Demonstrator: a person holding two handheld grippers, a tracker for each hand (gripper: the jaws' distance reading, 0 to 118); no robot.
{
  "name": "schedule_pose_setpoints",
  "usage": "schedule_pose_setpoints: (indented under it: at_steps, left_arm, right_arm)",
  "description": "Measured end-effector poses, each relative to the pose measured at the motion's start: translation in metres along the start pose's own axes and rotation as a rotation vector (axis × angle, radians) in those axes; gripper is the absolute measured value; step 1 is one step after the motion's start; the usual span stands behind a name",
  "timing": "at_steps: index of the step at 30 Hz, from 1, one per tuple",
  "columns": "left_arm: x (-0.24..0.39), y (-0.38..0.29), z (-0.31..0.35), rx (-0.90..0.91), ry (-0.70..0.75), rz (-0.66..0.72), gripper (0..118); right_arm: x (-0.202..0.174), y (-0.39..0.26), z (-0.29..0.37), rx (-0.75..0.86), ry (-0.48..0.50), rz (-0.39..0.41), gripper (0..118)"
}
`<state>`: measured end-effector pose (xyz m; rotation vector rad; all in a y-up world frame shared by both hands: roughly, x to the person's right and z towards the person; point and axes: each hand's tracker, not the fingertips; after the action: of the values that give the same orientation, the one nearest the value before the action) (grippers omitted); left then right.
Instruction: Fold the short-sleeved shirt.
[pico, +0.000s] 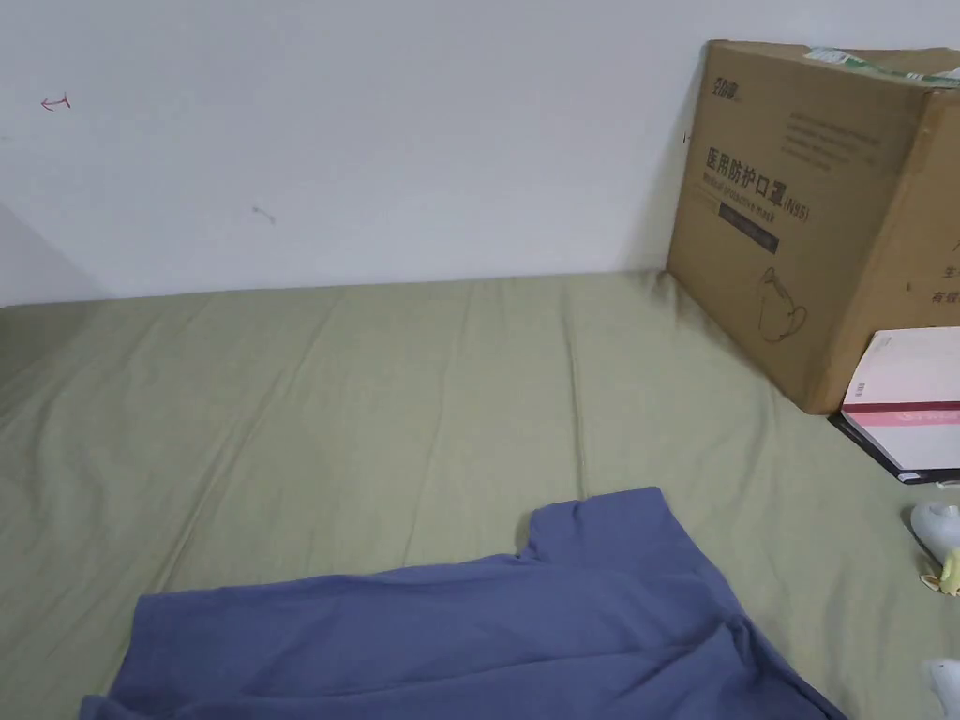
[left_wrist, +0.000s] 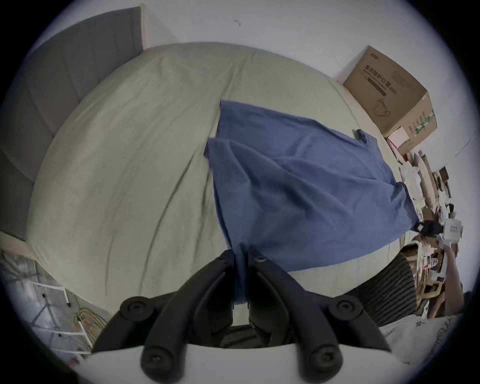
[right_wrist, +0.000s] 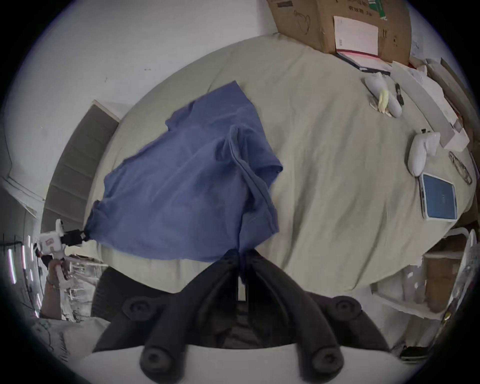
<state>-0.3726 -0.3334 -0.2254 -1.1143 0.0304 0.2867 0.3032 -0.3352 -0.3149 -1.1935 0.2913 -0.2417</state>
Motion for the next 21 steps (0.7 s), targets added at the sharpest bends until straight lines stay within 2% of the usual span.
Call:
schedule_pose_setpoints:
  at_steps: [2, 4, 6, 7, 8, 9, 10, 11, 12, 14, 16, 18, 20, 21]
  left_arm:
    - [-0.004, -0.005, -0.009, -0.012, 0.006, 0.022, 8]
    - [-0.005, -0.006, -0.019, -0.035, 0.011, 0.020, 8]
    - [-0.006, -0.005, -0.022, -0.051, 0.006, 0.032, 12]
    - [-0.010, -0.005, -0.023, -0.057, -0.005, 0.050, 34]
    - [-0.015, -0.004, -0.026, -0.061, -0.008, 0.067, 68]
    - [-0.018, -0.005, -0.027, -0.062, -0.016, 0.075, 102]
    - [-0.020, -0.006, -0.025, -0.062, -0.035, 0.085, 117]
    - [-0.020, -0.007, -0.020, -0.038, -0.045, 0.092, 115]
    - [-0.020, -0.008, -0.016, -0.021, -0.061, 0.109, 114]
    - [-0.023, -0.009, -0.010, 0.014, -0.113, 0.162, 114]
    - [-0.015, -0.012, 0.000, 0.026, -0.203, 0.247, 114]
    - [-0.008, -0.013, 0.012, 0.131, -0.275, 0.252, 115]
    - [0.008, -0.011, 0.029, 0.225, -0.260, 0.224, 115]
    - [0.016, -0.009, 0.038, 0.269, -0.244, 0.198, 115]
  right_arm:
    - [-0.005, -0.007, -0.010, -0.042, -0.066, -0.007, 4]
    - [-0.003, -0.010, -0.020, -0.070, -0.063, -0.036, 4]
    - [-0.005, -0.009, -0.024, -0.064, -0.050, -0.028, 4]
    - [-0.008, -0.008, -0.024, -0.055, -0.061, -0.016, 4]
    - [-0.008, -0.008, -0.024, -0.040, -0.068, -0.006, 7]
    - [-0.006, -0.007, -0.024, -0.021, -0.060, 0.003, 19]
    - [-0.007, -0.007, -0.022, 0.014, -0.038, -0.003, 60]
    - [-0.007, -0.008, -0.021, 0.026, -0.032, -0.012, 100]
    - [-0.009, -0.009, -0.020, 0.058, -0.019, -0.014, 118]
    - [-0.006, -0.009, -0.007, 0.198, -0.001, -0.031, 117]
    - [-0.010, -0.008, 0.002, 0.268, 0.040, -0.052, 117]
    - [-0.020, -0.002, 0.012, 0.315, 0.088, -0.055, 117]
    - [-0.029, 0.002, 0.019, 0.332, 0.096, -0.031, 117]
    - [-0.060, -0.002, 0.030, 0.342, 0.084, -0.009, 117]
